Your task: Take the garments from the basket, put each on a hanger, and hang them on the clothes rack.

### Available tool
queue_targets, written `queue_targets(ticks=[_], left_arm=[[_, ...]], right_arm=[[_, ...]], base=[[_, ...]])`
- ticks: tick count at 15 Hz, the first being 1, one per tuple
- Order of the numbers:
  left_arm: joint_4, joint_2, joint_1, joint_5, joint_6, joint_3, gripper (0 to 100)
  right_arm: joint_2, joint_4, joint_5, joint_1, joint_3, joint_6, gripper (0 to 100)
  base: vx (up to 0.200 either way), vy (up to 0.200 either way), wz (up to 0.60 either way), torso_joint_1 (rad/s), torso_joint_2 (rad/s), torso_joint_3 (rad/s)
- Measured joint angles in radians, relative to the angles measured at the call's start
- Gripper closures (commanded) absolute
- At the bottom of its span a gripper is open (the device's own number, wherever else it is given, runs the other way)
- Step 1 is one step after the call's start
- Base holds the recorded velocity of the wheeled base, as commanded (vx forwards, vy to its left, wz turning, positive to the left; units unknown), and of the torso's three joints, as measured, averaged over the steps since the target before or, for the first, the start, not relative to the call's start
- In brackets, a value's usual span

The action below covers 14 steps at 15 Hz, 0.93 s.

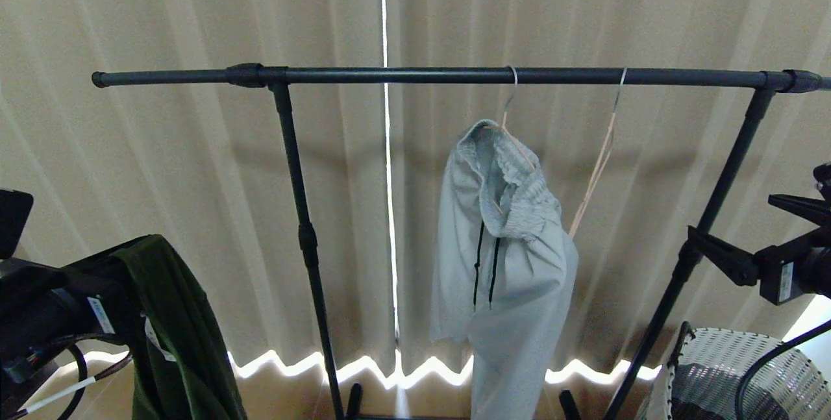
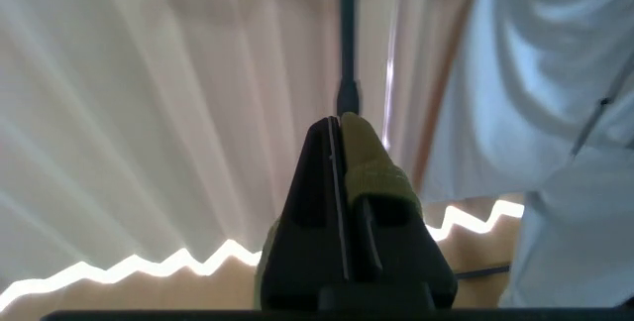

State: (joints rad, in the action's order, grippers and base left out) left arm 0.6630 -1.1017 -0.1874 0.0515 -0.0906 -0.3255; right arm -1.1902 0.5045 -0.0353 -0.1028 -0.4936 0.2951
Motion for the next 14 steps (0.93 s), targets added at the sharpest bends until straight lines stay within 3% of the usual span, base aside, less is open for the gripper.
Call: queue_targets(ticks=[4,9,14], left_arm=[[0.000,0.007,0.000,0.000,0.001,0.001,100],[-0.001,-0.007,0.000,0.000,0.002,-0.003,100],[-0.001,-0.012,-0.005,0.000,0.001,0.000,100]], right_arm=[[-0.073,-0.003,-0.015,-0.037,-0.105,-0.066,0],[-0.250,0.000,-0.146,-0.201,-0.290,-0.160,0],[-0.420,0.009,-0.222,-0.238,-0.404,-0.171,0]], base=[[0.000,0.000,0.00,0.000,0.00,0.000],[0.000,0.000,0.00,0.000,0.00,0.000],[0.000,0.000,0.00,0.000,0.00,0.000]])
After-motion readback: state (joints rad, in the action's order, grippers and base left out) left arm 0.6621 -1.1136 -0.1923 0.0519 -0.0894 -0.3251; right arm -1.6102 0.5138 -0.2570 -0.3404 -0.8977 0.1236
